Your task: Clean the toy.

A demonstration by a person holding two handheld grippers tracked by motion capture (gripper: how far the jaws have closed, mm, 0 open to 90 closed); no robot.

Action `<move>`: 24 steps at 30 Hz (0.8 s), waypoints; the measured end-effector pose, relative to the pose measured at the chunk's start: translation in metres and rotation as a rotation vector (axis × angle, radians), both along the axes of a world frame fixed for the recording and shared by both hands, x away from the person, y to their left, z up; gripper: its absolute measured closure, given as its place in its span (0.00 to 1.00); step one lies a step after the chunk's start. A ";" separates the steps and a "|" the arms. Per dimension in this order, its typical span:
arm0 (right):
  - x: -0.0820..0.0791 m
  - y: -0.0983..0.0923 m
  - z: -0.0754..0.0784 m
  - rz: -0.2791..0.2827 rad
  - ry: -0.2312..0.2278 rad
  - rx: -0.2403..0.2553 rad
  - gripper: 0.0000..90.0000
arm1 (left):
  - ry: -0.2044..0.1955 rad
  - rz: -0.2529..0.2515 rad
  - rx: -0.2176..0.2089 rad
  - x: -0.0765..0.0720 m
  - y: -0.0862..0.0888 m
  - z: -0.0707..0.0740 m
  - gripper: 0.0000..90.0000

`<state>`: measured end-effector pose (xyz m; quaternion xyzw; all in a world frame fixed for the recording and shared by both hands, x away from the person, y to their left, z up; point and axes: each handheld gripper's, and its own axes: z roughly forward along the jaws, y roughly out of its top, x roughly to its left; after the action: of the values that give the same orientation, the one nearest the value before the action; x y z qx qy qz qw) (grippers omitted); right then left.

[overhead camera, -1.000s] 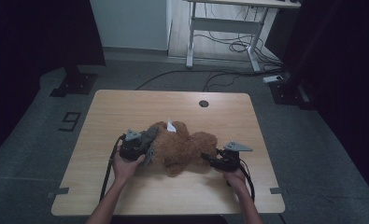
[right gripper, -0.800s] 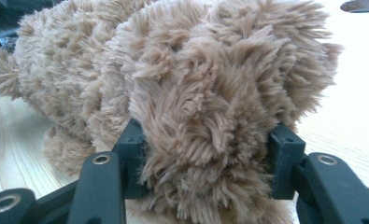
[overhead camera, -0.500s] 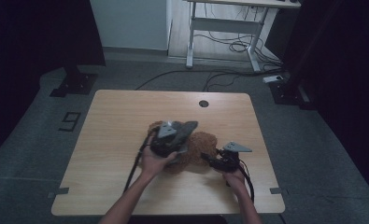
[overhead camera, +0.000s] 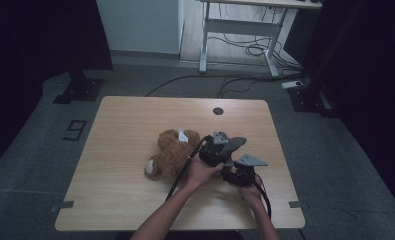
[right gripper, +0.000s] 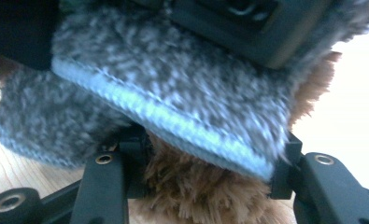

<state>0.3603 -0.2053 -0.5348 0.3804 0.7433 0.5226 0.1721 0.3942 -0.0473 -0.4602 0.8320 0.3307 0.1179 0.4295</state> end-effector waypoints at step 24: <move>0.003 -0.001 0.000 0.008 0.030 0.029 0.52 | -0.101 0.166 -0.045 -0.034 0.133 -0.013 0.86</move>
<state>0.3631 -0.2068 -0.5347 0.3876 0.7398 0.5282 0.1535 0.3601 0.0861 -0.4732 0.7848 0.3792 0.1874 0.4529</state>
